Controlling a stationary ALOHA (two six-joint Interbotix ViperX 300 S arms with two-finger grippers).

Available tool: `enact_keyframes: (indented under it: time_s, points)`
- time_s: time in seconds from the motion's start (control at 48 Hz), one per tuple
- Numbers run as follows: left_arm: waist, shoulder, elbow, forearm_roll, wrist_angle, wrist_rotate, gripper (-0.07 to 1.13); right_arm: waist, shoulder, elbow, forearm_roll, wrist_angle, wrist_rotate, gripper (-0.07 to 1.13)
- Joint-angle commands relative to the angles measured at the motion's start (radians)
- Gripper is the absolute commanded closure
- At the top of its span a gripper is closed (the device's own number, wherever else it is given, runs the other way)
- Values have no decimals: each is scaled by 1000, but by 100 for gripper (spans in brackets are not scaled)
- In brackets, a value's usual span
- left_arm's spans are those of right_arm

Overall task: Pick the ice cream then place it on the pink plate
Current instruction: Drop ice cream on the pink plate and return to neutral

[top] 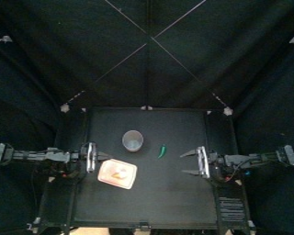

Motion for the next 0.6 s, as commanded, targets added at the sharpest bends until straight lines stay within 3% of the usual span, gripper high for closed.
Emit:
enact_keyframes:
  time_s: [0.021,0.604]
  points:
    - [2,3,-25,3,-17,0,109,-2,11,-18,3,-3,0,2]
    - [0,2,-26,17,-18,2,109,-2,9,-15,-5,8,0,2]
